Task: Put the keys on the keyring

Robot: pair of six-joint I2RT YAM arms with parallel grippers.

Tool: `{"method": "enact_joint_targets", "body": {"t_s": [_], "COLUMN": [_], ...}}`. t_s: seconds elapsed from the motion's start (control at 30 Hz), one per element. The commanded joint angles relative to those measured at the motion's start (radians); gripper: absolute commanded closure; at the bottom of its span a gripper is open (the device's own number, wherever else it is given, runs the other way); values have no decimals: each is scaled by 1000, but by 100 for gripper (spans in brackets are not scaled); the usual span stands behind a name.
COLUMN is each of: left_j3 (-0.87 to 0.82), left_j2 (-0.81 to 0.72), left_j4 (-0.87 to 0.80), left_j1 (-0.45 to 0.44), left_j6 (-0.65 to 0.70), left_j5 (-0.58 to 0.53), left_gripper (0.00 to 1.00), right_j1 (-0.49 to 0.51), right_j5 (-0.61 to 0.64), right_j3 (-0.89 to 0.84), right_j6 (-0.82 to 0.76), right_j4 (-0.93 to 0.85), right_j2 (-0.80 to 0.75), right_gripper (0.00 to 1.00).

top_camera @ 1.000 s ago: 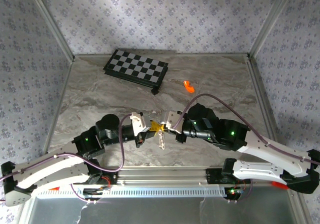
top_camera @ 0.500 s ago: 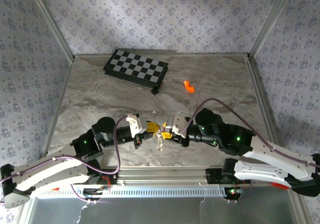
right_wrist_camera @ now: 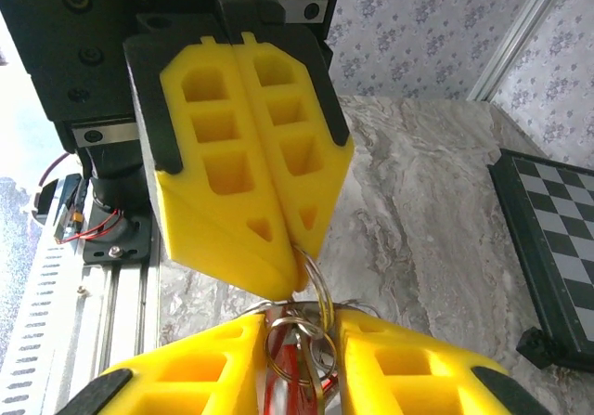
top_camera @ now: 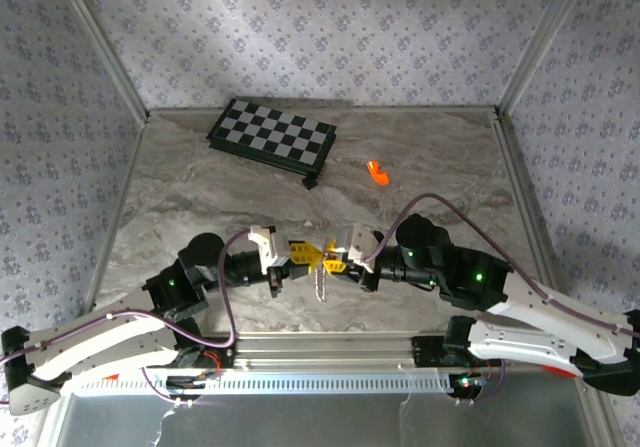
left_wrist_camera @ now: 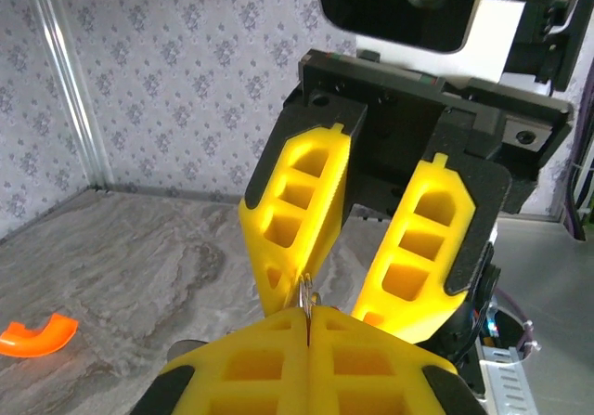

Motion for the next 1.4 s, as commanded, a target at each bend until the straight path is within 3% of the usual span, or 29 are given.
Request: {"method": "enact_joint_targets", "body": {"t_s": [0.0,0.17,0.3,0.97,1.27,1.37], "left_j3": [-4,-4,-8,-12,-9,-9], "left_j2": [-23,-36,-62,-98,-103,-110], "left_j4": [99,95,90,62,42,37], "left_j1": [1,1,1,1,1,1], "left_j6": [-35,-41,-37,-45,-40,-37], "left_j5": [44,41,34,89,96,94], "left_gripper": [100,100,100,100,100,100], "right_j1": [-6,-2,2,7,8,7], "right_j5": [-17,-57,-55,-168,-197,-192], "right_j3": [-6,-1,-1,47,33,32], "right_j6": [24,49,61,79,76,68], "right_j4": [25,56,78,77,106,108], "right_j2": [-28,-52,-69,-1,-12,-9], "right_gripper": [73,56,54,70,71,81]}}
